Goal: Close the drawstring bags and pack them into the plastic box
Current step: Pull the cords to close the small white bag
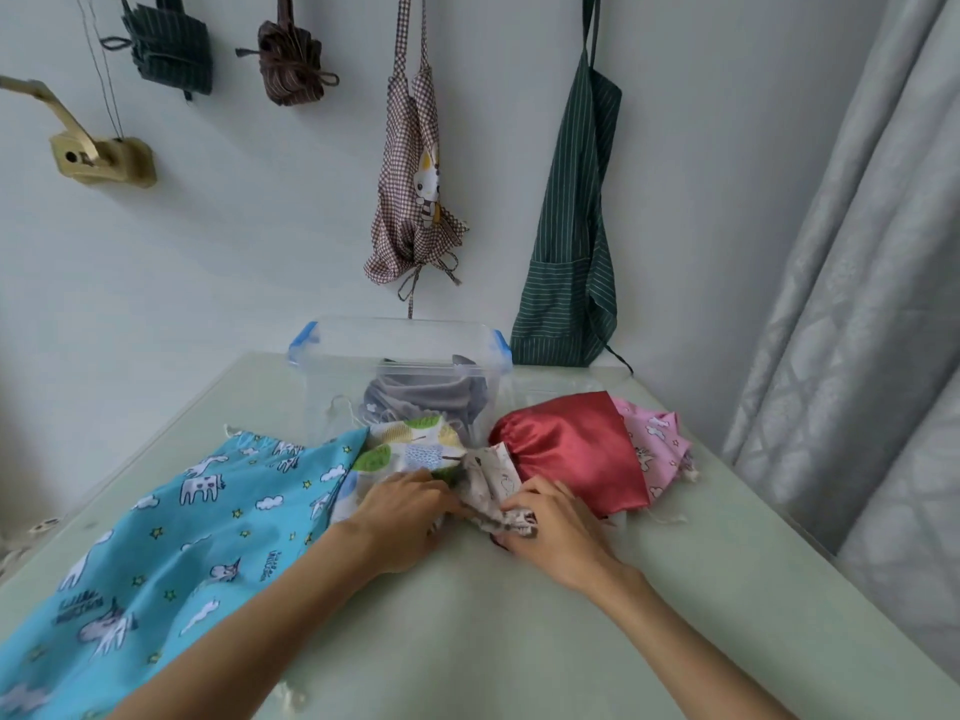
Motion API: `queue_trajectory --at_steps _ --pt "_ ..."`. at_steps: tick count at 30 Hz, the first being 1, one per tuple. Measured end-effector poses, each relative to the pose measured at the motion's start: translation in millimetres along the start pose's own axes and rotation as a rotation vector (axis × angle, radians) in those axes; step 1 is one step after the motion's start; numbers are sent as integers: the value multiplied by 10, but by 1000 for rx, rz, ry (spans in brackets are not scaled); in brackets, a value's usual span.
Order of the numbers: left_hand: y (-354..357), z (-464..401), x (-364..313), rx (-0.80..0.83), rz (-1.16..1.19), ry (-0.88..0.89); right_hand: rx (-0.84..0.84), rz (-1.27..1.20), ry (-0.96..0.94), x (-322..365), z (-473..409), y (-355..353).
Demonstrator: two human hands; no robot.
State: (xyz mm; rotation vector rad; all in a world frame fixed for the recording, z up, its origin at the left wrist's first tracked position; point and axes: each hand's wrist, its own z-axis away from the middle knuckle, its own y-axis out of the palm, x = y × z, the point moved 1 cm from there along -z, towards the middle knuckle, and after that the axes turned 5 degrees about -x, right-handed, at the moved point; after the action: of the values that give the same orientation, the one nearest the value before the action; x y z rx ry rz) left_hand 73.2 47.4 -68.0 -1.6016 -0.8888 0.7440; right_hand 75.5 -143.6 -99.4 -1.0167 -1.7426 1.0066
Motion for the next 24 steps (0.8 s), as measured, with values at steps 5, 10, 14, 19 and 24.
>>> queue_trajectory --at_steps 5,10,14,19,24 --pt "81 -139 122 -51 -101 -180 -104 -33 42 -85 37 -93" --pt "43 -262 -111 -128 173 -346 -153 -577 180 -266 76 -333" --pt "108 -302 -359 -37 485 -402 -196 -748 226 -343 174 -431" --pt "98 -235 -603 24 1184 -526 -186 -758 238 -433 391 -444" --pt "90 -74 -657 39 1222 -594 -103 -621 260 -461 598 -343"
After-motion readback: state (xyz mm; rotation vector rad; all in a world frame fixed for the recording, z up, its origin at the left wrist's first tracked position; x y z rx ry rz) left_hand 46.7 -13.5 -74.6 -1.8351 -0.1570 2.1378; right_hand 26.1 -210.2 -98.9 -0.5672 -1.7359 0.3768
